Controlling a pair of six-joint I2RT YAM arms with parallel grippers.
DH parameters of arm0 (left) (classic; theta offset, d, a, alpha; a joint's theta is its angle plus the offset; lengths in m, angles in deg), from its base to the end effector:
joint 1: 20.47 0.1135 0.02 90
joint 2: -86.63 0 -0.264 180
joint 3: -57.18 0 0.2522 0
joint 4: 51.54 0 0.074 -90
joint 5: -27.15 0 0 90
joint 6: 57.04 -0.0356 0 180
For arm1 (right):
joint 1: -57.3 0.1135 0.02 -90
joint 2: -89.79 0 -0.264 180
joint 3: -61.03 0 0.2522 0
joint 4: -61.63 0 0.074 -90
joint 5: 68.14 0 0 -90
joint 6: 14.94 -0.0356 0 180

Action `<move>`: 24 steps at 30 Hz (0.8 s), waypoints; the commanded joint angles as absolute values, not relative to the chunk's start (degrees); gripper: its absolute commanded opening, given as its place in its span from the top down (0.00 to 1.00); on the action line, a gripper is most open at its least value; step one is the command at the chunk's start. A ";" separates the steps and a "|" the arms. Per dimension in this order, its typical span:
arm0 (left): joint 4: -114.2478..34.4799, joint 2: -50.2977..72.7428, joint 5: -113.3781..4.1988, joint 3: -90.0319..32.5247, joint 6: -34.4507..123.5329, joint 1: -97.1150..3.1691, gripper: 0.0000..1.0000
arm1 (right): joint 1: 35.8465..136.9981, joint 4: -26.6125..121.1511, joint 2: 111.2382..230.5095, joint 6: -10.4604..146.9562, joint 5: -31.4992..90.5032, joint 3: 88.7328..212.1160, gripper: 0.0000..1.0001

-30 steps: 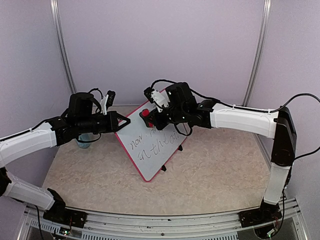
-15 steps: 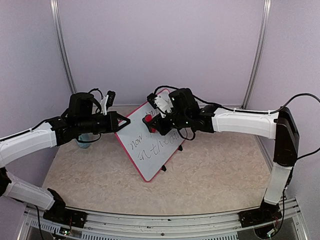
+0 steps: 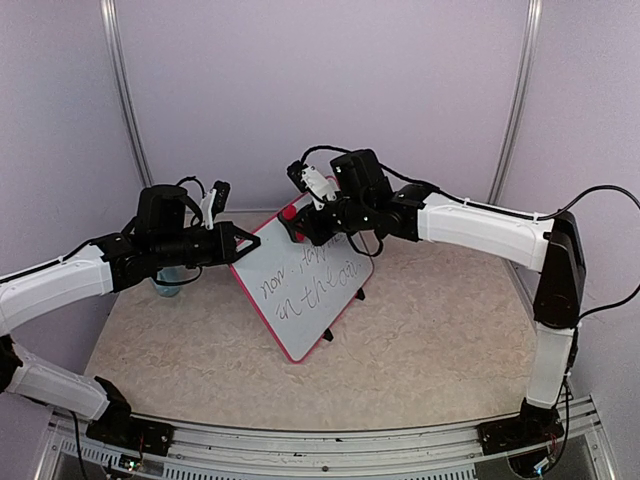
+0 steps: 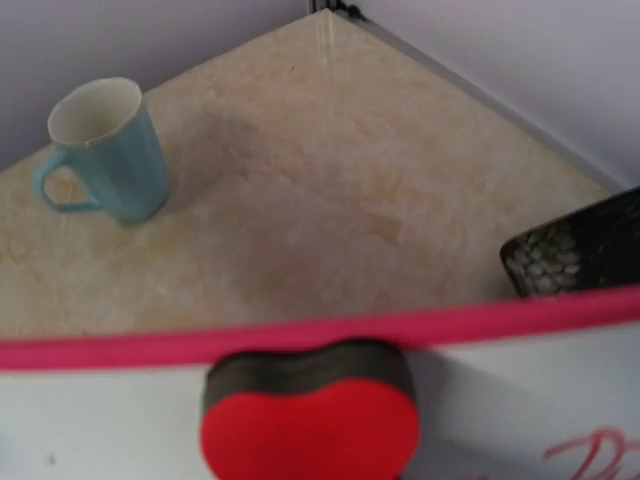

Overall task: Erase the whiteboard
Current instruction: Erase the whiteboard at the center of the board.

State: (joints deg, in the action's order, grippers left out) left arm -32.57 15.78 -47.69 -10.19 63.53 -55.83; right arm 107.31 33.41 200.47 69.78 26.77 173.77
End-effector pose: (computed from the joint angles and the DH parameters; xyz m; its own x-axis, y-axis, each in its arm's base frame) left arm 0.2273 -0.1727 0.3062 -0.6525 -0.1389 -0.7450 0.4923 0.6697 -0.5560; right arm 0.2956 0.3571 0.3213 -0.3569 -0.2828 -0.8903 -0.7832 0.6101 0.1202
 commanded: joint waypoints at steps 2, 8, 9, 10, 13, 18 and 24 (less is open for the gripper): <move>-34.25 17.83 -42.08 -10.32 64.10 -57.46 1.00 | 106.85 32.37 203.30 70.62 26.19 176.52 1.00; -34.42 17.90 -41.86 -10.11 63.95 -57.31 1.00 | 106.79 35.94 200.55 69.57 27.68 165.14 1.00; -34.44 17.85 -41.77 -10.11 63.91 -57.37 1.00 | 106.82 36.39 199.79 69.60 27.55 163.58 1.00; -34.48 17.87 -41.71 -10.10 63.95 -57.33 1.00 | 106.83 36.70 199.27 69.61 27.36 162.12 1.00; -34.48 17.81 -41.67 -10.28 63.75 -57.22 1.00 | 106.71 37.07 198.13 69.73 27.15 159.74 1.00; -34.74 17.73 -41.59 -10.12 63.94 -57.21 1.00 | 106.56 36.68 198.26 69.87 26.99 161.89 1.00; -34.81 17.72 -41.50 -9.71 64.09 -57.25 1.00 | 106.08 34.39 201.02 70.74 25.88 172.07 1.00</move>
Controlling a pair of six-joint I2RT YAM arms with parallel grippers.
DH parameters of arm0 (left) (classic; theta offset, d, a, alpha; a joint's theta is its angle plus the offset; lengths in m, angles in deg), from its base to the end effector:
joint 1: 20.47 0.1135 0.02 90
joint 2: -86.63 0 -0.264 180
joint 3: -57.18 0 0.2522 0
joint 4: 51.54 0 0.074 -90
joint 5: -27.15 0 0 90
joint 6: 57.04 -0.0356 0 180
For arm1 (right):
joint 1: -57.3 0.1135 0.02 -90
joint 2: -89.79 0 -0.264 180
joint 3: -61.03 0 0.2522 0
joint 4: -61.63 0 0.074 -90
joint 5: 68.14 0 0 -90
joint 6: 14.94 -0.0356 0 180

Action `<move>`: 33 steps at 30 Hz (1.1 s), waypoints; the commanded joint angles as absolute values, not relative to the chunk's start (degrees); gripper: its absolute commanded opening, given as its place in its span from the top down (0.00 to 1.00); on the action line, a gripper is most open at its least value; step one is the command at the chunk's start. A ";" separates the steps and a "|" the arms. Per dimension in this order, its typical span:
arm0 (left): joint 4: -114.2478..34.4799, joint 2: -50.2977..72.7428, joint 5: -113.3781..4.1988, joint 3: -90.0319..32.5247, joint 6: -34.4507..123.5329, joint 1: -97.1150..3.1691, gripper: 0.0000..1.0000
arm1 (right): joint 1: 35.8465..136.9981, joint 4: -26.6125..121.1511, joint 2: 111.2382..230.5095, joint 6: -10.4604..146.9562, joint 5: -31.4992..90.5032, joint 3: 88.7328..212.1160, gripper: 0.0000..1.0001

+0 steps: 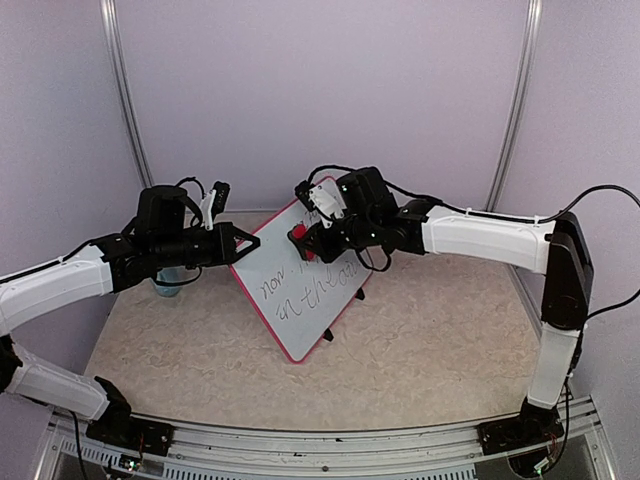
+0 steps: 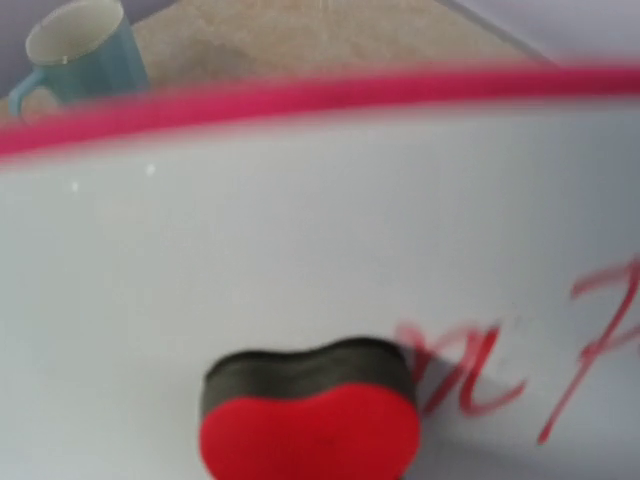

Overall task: Erase the whiteboard
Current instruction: Erase the whiteboard at the center of the board.

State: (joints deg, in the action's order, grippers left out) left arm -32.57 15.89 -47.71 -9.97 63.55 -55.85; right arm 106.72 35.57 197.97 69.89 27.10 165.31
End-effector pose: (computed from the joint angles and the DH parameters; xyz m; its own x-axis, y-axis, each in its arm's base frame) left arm 0.2267 -0.1724 0.3054 -0.6538 -0.1382 -0.7440 0.4912 0.6703 -0.5562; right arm 0.2895 0.3430 0.2925 -0.3963 -0.3248 -0.8587 -0.7752 0.6195 0.1235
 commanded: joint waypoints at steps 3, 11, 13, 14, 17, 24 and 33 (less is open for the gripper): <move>-34.55 18.02 -41.66 -9.75 64.09 -57.14 1.00 | 105.64 32.54 202.78 70.93 25.85 176.23 1.00; -34.47 18.30 -41.72 -9.67 63.87 -57.07 1.00 | 105.55 35.60 200.71 69.75 27.45 167.12 1.00; -34.73 17.96 -41.46 -9.72 63.94 -57.11 1.00 | 105.51 37.02 199.60 69.22 28.08 163.84 1.00; -34.85 17.84 -41.39 -9.79 63.97 -57.09 1.00 | 105.54 37.38 199.06 68.99 28.35 162.66 1.00; -34.96 17.72 -41.23 -9.93 63.99 -57.13 1.00 | 105.48 38.24 197.15 68.57 28.58 159.31 1.00; -35.01 17.65 -41.36 -9.84 64.24 -57.23 1.00 | 105.50 38.68 195.97 68.66 28.26 159.14 1.00; -34.67 17.50 -41.75 -10.15 64.34 -57.65 1.00 | 105.44 35.28 201.42 69.91 25.05 172.83 1.00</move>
State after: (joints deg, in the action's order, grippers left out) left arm -32.65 16.30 -47.71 -9.51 63.62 -55.87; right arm 105.85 35.24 198.80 69.41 26.66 167.45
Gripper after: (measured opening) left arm 0.040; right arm 0.143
